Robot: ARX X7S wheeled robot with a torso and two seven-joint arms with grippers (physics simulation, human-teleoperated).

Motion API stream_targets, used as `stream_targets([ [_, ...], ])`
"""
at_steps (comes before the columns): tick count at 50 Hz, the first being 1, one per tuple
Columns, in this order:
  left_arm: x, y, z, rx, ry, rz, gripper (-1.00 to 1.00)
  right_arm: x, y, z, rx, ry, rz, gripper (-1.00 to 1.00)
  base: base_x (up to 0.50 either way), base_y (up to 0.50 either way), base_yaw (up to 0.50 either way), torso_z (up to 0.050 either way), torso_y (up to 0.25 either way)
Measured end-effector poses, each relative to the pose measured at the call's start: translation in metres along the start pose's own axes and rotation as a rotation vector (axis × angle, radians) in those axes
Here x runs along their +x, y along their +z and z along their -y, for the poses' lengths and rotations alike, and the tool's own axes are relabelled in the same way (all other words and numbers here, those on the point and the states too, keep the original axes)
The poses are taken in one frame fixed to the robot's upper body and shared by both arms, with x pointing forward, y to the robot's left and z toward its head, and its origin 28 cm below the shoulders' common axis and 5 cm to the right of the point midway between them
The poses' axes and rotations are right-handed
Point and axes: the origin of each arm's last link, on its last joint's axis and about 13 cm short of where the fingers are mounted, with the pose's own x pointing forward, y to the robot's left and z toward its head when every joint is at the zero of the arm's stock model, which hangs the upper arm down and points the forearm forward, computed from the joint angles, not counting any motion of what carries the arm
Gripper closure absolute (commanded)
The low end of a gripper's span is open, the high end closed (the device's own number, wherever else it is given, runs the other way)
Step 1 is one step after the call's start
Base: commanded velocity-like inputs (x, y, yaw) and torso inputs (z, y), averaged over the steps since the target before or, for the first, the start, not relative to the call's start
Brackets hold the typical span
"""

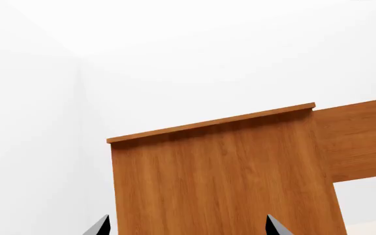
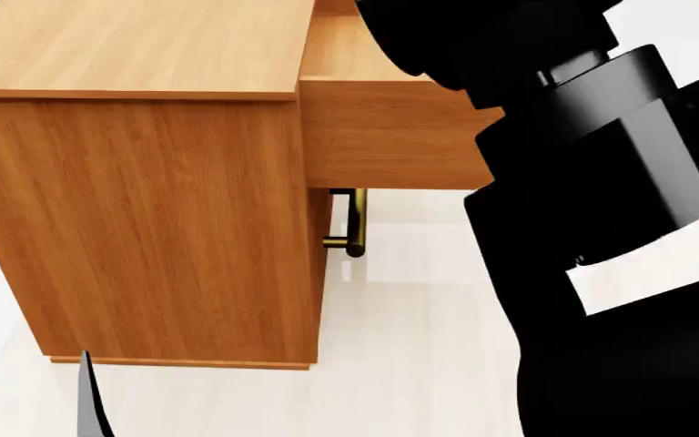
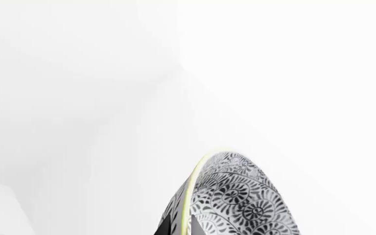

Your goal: Put the bowl on top of the cabinet.

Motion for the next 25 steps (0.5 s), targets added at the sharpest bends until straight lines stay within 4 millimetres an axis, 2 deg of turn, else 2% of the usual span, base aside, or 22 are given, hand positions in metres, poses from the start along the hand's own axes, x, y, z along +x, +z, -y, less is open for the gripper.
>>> stream_targets([
  [13,0.000,0.001,-0.001,-0.011,0.003,0.000,-1.00,0.016,0.024,-0.005,0.353,-0.002,0.042,1.00,0.00,0.00,0.00,0.000,0.001],
  [25,-0.001,0.003,0.000,-0.027,0.003,0.000,-1.00,0.022,0.034,-0.014,0.501,-0.001,0.056,1.00,0.00,0.00,0.00,0.000,0.000],
])
